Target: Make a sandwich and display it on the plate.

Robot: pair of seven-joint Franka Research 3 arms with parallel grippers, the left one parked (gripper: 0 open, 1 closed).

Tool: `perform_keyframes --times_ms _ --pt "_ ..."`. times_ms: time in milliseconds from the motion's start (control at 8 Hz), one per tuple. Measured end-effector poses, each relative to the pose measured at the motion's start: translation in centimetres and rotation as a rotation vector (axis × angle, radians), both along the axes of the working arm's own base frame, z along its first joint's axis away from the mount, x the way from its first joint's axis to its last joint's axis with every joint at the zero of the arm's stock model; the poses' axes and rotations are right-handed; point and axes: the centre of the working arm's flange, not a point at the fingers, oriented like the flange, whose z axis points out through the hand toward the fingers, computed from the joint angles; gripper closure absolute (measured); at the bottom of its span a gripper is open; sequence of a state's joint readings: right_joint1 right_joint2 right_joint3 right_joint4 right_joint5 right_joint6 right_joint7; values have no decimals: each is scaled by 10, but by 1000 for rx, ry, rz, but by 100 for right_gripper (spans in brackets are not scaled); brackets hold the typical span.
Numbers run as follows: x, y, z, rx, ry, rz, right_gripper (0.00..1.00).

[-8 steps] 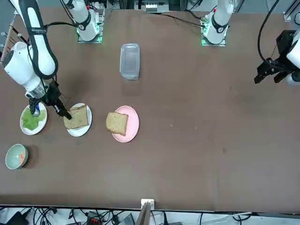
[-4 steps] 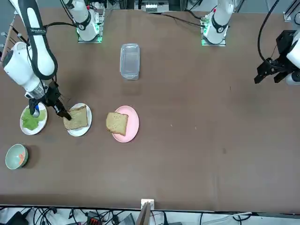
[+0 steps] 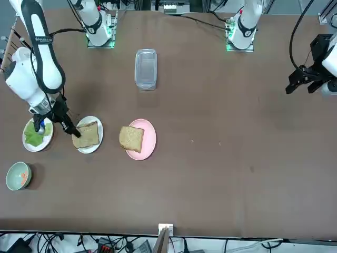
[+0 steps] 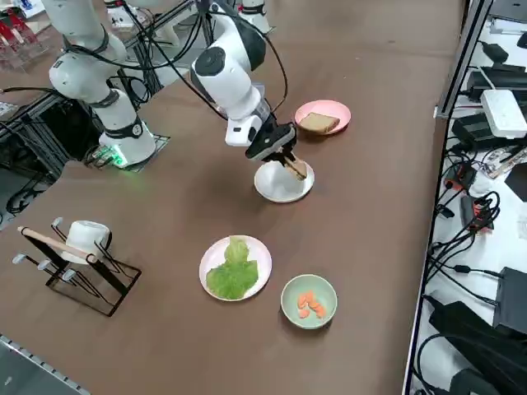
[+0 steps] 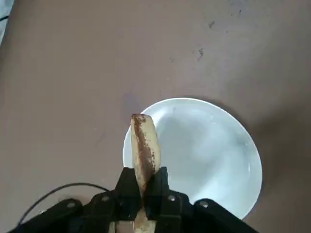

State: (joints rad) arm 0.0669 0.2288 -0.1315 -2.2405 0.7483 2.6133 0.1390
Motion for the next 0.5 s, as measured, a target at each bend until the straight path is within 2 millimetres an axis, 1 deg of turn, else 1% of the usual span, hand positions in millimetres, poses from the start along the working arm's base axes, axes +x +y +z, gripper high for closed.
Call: perform_keyframes --times_ms 375,500 --pt "0 -1 -4 -3 -4 22 91" --pt "-1 -2 -8 -12 -9 51 89"
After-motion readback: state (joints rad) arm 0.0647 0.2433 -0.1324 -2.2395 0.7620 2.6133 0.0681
